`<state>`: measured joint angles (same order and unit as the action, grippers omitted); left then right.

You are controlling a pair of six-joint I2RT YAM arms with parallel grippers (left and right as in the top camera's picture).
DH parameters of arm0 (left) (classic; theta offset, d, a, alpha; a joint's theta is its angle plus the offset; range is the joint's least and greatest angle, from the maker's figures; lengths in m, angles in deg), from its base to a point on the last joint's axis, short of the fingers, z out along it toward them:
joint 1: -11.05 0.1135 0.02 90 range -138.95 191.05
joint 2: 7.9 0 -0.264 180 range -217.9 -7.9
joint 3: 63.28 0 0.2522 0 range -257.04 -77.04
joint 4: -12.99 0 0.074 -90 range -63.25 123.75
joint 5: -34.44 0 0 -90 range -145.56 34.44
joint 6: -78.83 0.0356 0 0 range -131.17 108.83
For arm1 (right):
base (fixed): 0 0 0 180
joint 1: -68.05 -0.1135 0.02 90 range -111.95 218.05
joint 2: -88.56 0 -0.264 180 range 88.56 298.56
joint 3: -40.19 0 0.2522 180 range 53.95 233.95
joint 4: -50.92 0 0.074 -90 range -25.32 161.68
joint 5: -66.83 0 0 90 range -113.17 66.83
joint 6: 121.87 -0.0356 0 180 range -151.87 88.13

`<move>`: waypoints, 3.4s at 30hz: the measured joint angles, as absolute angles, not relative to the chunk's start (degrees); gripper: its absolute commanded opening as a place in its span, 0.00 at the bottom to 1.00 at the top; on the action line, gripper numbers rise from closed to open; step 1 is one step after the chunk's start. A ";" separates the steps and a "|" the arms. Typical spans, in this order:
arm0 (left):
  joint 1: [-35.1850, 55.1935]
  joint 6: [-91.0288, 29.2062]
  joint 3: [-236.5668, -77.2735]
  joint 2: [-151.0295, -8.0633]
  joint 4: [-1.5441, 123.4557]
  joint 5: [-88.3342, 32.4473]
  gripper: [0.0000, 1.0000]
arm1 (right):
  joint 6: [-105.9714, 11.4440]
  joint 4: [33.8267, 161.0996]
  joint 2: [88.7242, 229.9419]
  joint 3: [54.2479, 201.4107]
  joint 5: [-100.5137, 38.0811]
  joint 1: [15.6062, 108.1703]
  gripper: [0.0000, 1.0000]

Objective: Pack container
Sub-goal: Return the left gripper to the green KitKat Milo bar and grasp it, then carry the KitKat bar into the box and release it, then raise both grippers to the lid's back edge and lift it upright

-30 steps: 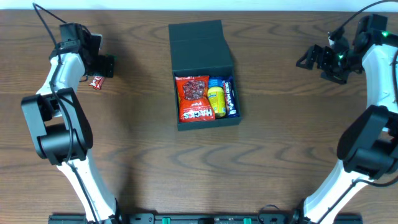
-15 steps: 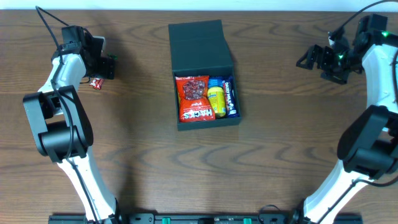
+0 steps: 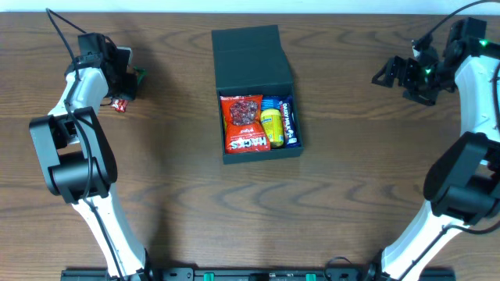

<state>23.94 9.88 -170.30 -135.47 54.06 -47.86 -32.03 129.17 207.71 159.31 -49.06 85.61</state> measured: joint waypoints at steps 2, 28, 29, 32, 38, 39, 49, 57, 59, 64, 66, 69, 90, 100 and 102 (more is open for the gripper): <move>23.92 9.80 -170.30 -135.47 54.28 -48.07 0.31 | -32.03 129.17 207.71 159.31 -49.06 85.61 0.99; 6.74 -13.15 -170.30 -117.74 55.26 -51.29 0.06 | -32.03 126.30 207.71 159.31 -47.07 86.47 0.99; 4.00 -18.18 -170.30 -116.82 55.50 -51.29 0.06 | -32.03 126.17 207.71 159.31 -46.92 86.97 0.99; -3.54 -31.40 -170.30 -117.11 57.08 -51.37 0.06 | -32.03 125.91 207.71 159.31 -46.68 88.32 0.99; -18.51 -41.76 -170.30 -118.44 57.54 -54.41 0.06 | -32.03 125.56 207.71 159.31 -46.57 89.22 0.99; -20.43 -42.97 -170.30 -118.75 57.62 -54.81 0.06 | -32.03 125.49 207.71 159.31 -46.55 89.26 0.99; -26.77 -51.93 -170.30 -120.65 62.98 -57.32 0.06 | -32.03 125.43 207.71 159.31 -46.51 89.42 0.99; -28.76 -53.00 -169.27 -120.65 61.10 -57.45 0.05 | -32.03 125.32 207.71 159.31 -46.51 89.42 0.99; -29.20 -53.00 -168.46 -120.65 61.05 -57.47 0.06 | -32.03 125.60 207.71 159.31 -46.51 89.42 0.99; -29.28 -53.02 -168.13 -120.69 60.97 -57.49 0.09 | -32.03 126.11 207.71 159.31 -46.51 89.42 0.99; -29.28 -53.02 -168.13 -121.06 60.97 -57.45 0.31 | -32.03 126.26 207.71 159.31 -46.51 89.42 0.99; -29.28 -53.15 -168.13 -122.07 60.79 -57.28 0.63 | -32.03 126.48 207.71 159.31 -46.51 89.42 0.99; -24.76 -40.30 -168.13 -118.11 50.87 -66.04 0.05 | -31.66 124.03 207.71 159.31 -51.58 89.42 0.44; -13.33 -29.98 -168.13 -113.15 51.83 -71.29 0.06 | -35.35 123.51 207.71 159.31 -55.36 86.42 0.01; -7.27 -29.98 -168.13 -113.57 50.83 -65.21 0.06 | -35.57 121.25 207.71 159.31 -55.82 83.01 0.01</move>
<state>-7.27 -29.98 -168.13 -113.57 50.83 -65.21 -35.57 121.25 207.71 159.31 -55.82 83.01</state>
